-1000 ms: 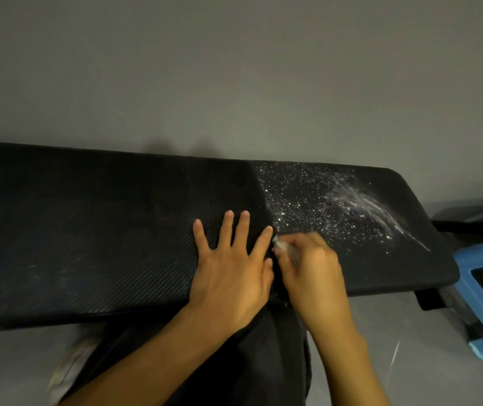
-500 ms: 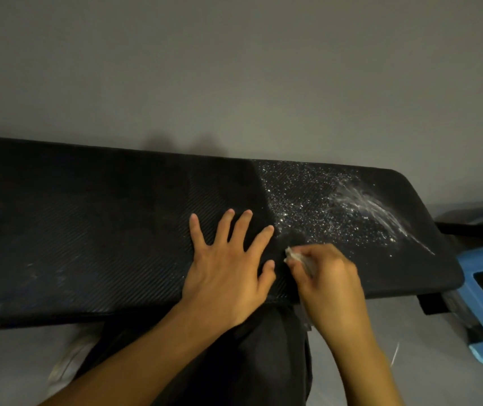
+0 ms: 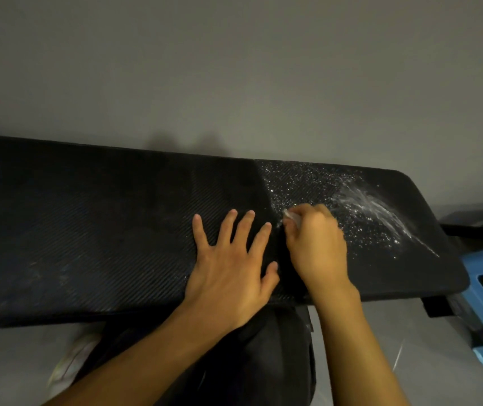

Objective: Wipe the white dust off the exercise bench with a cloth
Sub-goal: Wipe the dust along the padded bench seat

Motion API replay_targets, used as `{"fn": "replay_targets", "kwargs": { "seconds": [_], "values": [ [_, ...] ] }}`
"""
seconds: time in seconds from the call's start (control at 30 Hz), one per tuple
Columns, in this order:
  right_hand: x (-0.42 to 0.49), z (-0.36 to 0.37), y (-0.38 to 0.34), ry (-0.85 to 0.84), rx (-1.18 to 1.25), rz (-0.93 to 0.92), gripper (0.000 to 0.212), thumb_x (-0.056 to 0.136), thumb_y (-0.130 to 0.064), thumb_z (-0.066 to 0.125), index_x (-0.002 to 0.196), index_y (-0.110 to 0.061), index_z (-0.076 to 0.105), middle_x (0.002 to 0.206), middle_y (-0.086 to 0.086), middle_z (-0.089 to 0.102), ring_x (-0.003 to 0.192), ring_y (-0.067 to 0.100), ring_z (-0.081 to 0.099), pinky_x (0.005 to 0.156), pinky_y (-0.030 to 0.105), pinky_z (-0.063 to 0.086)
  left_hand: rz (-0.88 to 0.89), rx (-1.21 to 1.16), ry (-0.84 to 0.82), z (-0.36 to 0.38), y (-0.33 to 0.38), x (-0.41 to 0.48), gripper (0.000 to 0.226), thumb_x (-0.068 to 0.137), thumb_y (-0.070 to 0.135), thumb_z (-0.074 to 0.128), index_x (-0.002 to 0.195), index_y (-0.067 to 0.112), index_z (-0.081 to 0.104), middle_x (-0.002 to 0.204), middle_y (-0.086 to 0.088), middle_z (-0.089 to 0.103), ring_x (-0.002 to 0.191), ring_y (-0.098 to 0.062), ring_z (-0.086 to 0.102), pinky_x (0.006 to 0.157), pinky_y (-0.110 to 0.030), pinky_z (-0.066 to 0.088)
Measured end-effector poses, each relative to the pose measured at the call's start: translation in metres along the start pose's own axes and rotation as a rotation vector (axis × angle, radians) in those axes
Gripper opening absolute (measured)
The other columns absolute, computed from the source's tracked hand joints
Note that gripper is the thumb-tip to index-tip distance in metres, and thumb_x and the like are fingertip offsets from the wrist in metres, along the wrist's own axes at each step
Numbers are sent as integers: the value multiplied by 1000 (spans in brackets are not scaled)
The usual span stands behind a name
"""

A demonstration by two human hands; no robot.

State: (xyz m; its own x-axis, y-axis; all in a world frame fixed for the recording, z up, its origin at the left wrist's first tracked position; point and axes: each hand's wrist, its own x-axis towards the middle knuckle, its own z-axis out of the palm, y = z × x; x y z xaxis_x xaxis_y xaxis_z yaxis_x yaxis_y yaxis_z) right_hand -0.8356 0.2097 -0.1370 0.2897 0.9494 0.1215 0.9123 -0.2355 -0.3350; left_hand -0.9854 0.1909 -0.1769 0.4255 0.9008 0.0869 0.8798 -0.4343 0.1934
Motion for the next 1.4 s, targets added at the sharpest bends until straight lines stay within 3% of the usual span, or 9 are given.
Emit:
{"fn": "replay_targets", "kwargs": {
  "seconds": [0.17, 0.37, 0.57, 0.73, 0.93, 1.1, 1.3, 1.4],
  "values": [
    [-27, -6, 4, -102, 86, -44, 18, 95, -37, 61, 111, -32, 67, 112, -4, 63, 98, 27, 67, 80, 46, 56, 0, -9, 1, 1, 1, 1, 67, 93, 56, 35, 151, 24, 45, 160, -11, 41, 150, -35, 32, 114, -78, 14],
    [10, 2, -1, 7, 9, -16, 25, 99, -30, 58, 119, -18, 67, 114, 7, 60, 95, 34, 66, 76, 45, 54, 4, -6, 4, 1, 1, 0, 67, 93, 55, 35, 151, 22, 46, 159, -12, 42, 149, -36, 33, 114, -79, 13],
    [-23, -6, 9, -83, 92, -70, 18, 95, -36, 63, 110, -30, 69, 110, -3, 65, 96, 25, 68, 78, 46, 56, 1, -17, 7, 3, 1, 0, 68, 93, 56, 36, 152, 22, 45, 159, -12, 42, 150, -36, 33, 115, -78, 13],
    [19, 7, -2, 32, -5, -15, 27, 101, -32, 56, 121, -17, 66, 116, 10, 60, 94, 35, 66, 76, 43, 53, -12, -16, 2, 2, 1, 0, 72, 94, 57, 33, 154, 17, 41, 162, -11, 38, 152, -33, 30, 116, -77, 13],
    [-17, 2, -2, -65, 123, -111, 19, 96, -35, 61, 112, -29, 69, 110, -1, 64, 95, 26, 67, 79, 45, 56, -22, -35, 9, 3, 2, 1, 77, 91, 55, 35, 152, 10, 44, 159, -11, 43, 150, -33, 34, 115, -77, 17],
    [26, 7, -6, 30, -26, -15, 27, 101, -30, 56, 122, -17, 65, 117, 12, 59, 96, 39, 65, 77, 46, 54, -16, -14, 8, 3, 1, 0, 76, 94, 57, 33, 153, 10, 44, 160, -12, 41, 151, -33, 33, 115, -77, 17],
    [7, 6, -4, -58, 132, -130, 21, 97, -33, 61, 115, -25, 69, 113, 0, 64, 97, 24, 67, 80, 45, 56, -24, -31, 19, 3, 2, 0, 76, 92, 56, 36, 153, 10, 44, 160, -12, 41, 151, -32, 33, 116, -76, 18],
    [19, 6, 1, -12, 45, -75, 24, 98, -32, 60, 117, -21, 68, 114, 6, 62, 96, 30, 66, 79, 46, 55, -30, -24, 17, 2, 2, 1, 76, 93, 56, 36, 153, 10, 44, 161, -12, 40, 152, -33, 31, 116, -76, 17]
  ]
}}
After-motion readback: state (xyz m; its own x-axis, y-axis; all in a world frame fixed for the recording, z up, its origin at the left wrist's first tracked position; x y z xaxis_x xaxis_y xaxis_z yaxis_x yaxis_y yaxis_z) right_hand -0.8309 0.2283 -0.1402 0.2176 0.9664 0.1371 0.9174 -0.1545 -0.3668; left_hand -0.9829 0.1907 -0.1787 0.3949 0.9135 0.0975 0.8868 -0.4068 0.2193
